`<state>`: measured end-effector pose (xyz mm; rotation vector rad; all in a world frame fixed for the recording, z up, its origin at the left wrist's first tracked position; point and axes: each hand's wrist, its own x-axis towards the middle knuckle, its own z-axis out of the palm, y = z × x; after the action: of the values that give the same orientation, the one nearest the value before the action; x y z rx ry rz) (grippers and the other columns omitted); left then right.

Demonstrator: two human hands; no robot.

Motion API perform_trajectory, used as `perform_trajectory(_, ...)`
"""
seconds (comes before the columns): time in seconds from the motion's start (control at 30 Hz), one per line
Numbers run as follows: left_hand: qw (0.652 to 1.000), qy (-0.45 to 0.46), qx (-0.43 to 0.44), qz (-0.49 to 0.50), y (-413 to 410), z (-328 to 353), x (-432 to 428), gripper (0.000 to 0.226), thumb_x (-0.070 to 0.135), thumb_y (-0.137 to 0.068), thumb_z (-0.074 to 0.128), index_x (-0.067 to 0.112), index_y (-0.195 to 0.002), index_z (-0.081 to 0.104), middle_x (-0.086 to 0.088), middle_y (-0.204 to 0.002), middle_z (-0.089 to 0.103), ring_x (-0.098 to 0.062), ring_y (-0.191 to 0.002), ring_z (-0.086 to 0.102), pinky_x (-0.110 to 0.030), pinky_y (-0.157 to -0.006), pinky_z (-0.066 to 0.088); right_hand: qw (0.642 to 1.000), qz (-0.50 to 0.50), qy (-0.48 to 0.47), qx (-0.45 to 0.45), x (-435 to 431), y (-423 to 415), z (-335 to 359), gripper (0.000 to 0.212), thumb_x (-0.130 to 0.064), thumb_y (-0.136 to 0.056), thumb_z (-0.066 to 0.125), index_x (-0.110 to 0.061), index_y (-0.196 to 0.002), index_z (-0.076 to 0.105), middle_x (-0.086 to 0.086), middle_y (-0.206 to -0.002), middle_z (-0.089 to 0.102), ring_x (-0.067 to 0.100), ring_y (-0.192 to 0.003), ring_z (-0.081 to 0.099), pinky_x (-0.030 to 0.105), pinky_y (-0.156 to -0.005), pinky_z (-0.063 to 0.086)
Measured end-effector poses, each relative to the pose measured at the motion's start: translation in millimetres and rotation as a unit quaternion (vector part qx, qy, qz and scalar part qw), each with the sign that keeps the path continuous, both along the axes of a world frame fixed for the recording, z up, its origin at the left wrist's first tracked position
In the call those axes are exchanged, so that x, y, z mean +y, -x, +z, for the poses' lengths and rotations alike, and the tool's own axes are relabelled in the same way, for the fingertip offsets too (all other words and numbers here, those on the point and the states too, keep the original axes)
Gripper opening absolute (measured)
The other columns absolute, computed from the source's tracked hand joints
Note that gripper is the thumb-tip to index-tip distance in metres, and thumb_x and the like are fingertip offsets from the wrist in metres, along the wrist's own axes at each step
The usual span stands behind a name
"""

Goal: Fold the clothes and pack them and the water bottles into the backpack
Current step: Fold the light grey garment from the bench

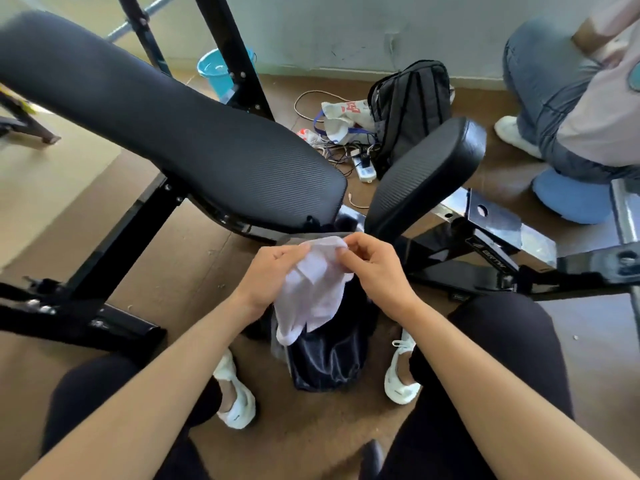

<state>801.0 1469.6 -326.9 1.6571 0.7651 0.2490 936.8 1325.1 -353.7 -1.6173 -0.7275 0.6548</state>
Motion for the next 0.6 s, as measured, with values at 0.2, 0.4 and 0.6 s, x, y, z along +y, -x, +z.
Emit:
perform_trajectory(0.2, 0.993, 0.022, 0.036, -0.108, 68.4, -12.3, -6.7, 0.058, 0.046, -0.093, 0.064, -0.012, -0.087, 0.067, -0.012, -0.082, 0.061, -0.021, -0.080, 0.053, -0.037, -0.077, 0.043, 0.974, 0.042, -0.014, 0.221, -16.9, 45.2, 9.6, 0.015, -0.009, -0.104, 0.052, -0.007, -0.096, 0.065, 0.014, -0.096, 0.069, 0.022, -0.090, 0.067, 0.038, -0.082, 0.056)
perform_trajectory(0.4, 0.987, -0.022, 0.034, -0.153, 112.9, -33.9, -33.5, 0.028, 0.034, -0.102, 0.060, 0.021, -0.081, 0.072, -0.009, -0.077, 0.061, -0.012, -0.072, 0.050, -0.025, -0.069, 0.039, 0.948, 0.042, 0.007, 0.315, -28.5, 87.2, 9.9, 0.019, -0.010, -0.106, 0.047, -0.008, -0.097, 0.063, 0.008, -0.093, 0.071, 0.022, -0.088, 0.064, 0.036, -0.080, 0.051)
perform_trajectory(0.6, 0.997, 0.009, -0.003, -0.074, 136.1, -40.8, -30.6, 0.044, 0.029, -0.105, 0.056, -0.003, -0.075, 0.049, -0.007, -0.071, 0.034, -0.013, -0.064, 0.032, -0.019, -0.059, 0.028, 0.962, 0.008, 0.053, 0.267, -30.3, 98.9, -9.3, 0.018, -0.019, -0.106, 0.053, -0.009, -0.098, 0.066, 0.005, -0.084, 0.068, 0.017, -0.075, 0.062, 0.030, -0.066, 0.050)
